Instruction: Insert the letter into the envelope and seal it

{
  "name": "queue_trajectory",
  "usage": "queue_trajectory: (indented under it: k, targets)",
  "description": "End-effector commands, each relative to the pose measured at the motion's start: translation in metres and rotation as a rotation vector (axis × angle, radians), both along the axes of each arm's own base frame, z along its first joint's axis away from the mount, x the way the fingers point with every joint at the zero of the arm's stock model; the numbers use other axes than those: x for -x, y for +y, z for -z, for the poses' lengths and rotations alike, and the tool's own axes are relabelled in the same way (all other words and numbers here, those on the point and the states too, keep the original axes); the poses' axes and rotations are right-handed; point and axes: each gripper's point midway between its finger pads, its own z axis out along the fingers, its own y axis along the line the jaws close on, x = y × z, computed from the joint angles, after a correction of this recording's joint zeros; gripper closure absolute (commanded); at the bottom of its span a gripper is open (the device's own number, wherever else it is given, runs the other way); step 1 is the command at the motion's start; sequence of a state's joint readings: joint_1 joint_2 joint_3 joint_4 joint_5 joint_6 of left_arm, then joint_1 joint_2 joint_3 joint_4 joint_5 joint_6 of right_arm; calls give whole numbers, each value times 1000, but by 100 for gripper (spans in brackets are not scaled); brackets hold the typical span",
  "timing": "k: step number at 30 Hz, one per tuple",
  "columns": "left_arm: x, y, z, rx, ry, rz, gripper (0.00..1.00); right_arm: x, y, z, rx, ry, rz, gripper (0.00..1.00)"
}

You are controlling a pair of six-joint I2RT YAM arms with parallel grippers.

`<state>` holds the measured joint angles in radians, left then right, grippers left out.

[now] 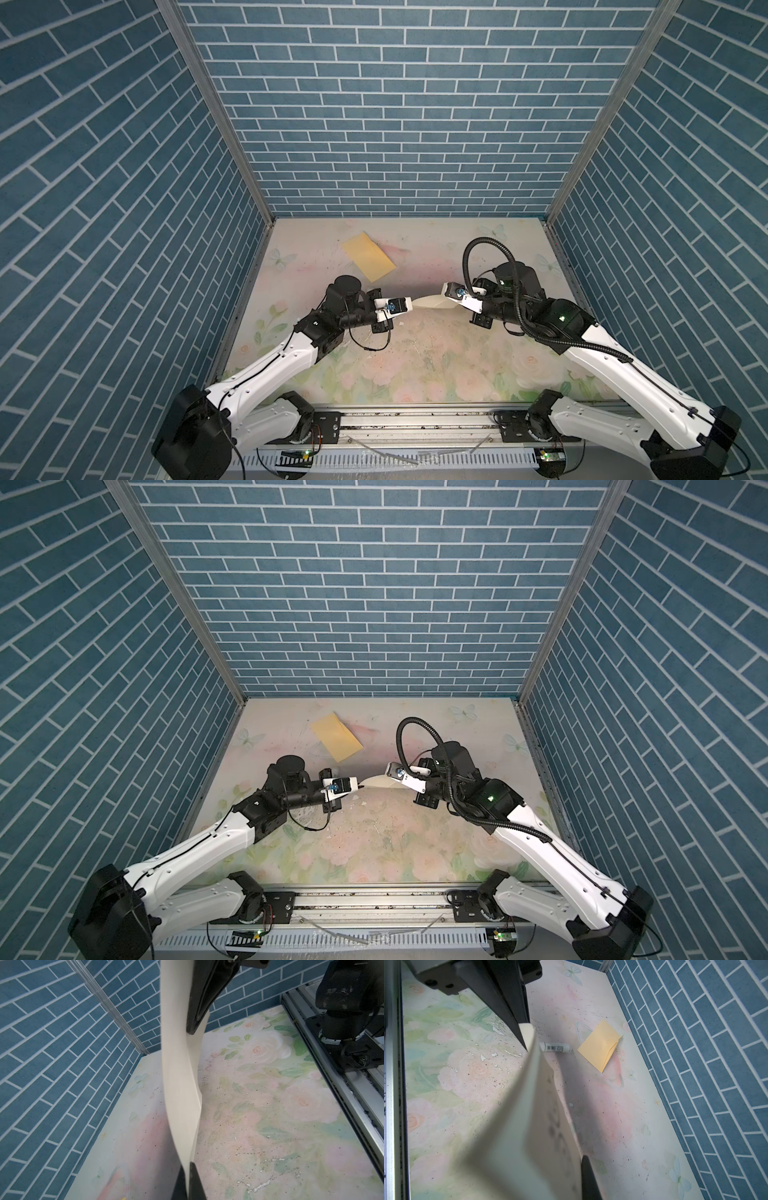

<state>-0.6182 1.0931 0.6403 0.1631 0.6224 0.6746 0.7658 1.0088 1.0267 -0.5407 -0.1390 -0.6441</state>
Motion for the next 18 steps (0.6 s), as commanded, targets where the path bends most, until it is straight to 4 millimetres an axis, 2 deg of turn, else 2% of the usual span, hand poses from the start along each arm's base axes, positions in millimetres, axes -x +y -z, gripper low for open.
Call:
queue_trajectory:
  k: [1,5,8,10,12,18]
  targets:
    - [8,-2,-1,47,19,22,100,-2,1,-1,-6,-56,-6,100]
    - [11,-2,-5,112,33,14,100,-11,-4,-12,-49,-111,53,91]
    - [12,1,-9,163,41,-6,100,-11,-6,-24,-103,-140,76,77]
    - [11,3,-11,193,45,-30,100,-10,-8,-35,-149,-156,95,62]
    - [13,5,-13,214,49,-40,100,-10,-11,-46,-190,-174,112,52]
    - [12,10,-19,265,79,-76,100,1,-16,-80,-349,-203,127,40]
